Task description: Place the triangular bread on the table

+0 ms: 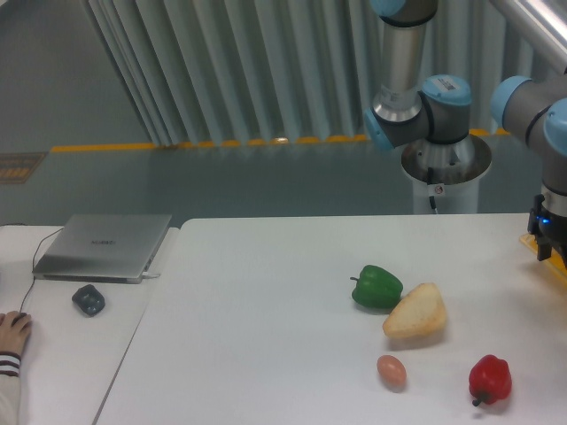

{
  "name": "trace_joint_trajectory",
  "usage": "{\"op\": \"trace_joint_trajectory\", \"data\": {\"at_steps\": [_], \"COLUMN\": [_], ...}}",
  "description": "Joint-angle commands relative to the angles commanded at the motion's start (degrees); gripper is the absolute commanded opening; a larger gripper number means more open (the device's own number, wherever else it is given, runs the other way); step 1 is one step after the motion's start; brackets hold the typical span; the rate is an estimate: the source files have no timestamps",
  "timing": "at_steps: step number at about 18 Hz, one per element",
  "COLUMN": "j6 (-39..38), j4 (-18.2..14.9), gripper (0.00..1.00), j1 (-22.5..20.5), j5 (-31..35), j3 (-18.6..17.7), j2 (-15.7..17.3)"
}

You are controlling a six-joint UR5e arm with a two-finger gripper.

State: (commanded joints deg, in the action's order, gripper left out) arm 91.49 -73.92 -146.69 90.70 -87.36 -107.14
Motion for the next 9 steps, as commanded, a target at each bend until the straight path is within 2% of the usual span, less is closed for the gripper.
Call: {"op": "trace_joint_trajectory", "data": {"at_steps": [9], "j6": [0.97], "j4": [0.35], "gripper": [1.0], "j1": [0.27], "j5": [-0.53], "j3": [0.0], "j2": [0.0]}}
